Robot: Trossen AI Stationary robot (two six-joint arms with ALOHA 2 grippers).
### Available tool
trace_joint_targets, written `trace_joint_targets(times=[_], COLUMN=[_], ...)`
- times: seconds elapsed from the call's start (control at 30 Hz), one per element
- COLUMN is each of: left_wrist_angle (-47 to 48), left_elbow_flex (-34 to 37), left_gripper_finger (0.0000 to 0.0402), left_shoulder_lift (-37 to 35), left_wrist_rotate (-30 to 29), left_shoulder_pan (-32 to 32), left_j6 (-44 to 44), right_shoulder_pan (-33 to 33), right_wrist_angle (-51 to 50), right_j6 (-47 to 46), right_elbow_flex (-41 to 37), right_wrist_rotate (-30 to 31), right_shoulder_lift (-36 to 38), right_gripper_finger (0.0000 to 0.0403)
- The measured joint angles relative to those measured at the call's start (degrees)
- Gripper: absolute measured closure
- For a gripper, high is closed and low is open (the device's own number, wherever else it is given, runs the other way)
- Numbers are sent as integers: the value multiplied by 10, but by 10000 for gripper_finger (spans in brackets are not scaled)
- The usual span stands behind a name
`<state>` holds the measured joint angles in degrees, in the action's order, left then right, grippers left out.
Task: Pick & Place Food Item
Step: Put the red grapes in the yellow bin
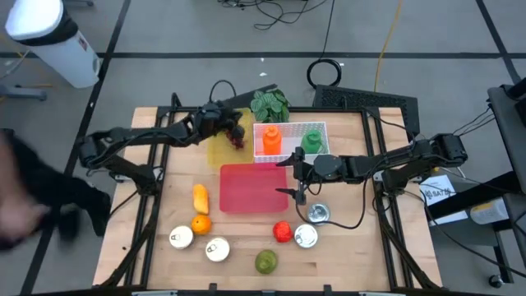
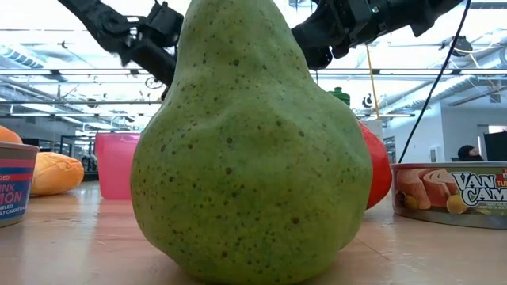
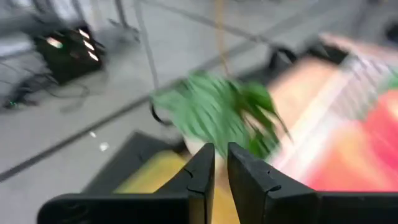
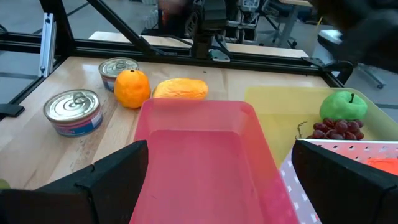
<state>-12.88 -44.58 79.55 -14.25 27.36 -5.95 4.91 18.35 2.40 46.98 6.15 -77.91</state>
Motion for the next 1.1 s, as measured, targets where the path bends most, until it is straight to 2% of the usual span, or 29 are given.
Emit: trace_joint_targets(times=[0.13,0.27,0.5,0.6,0.77,0.9,1.0,1.1], left_wrist_angle=[137,205,180,168,171,157,115,44], left_elbow_flex=[0,0,-1,0,0,0,0,0], left_gripper_finger=[370,395,391,396,384,392,396,383], left_shoulder_lift=[-32,-20,62,96,120,135,153,177], left_wrist_rotate=[50,57,50,25,16,16,12,12], left_shoulder_pan=[-31,-55,-58,-51,-37,-25,-16,-8], left_j6=[-4,-36,-86,-113,-141,-152,-153,-154], right_shoulder_pan=[0,0,0,0,0,0,0,0], right_wrist_angle=[1,2,7,7,7,6,6,6], right_j6=[0,0,-2,-2,-2,-2,-2,-2], right_elbow_flex=[0,0,0,0,0,0,0,0], right_wrist_rotate=[0,0,0,0,0,0,0,0], right_shoulder_lift=[0,0,0,0,0,0,0,0], right_gripper_finger=[26,26,26,26,26,26,26,26])
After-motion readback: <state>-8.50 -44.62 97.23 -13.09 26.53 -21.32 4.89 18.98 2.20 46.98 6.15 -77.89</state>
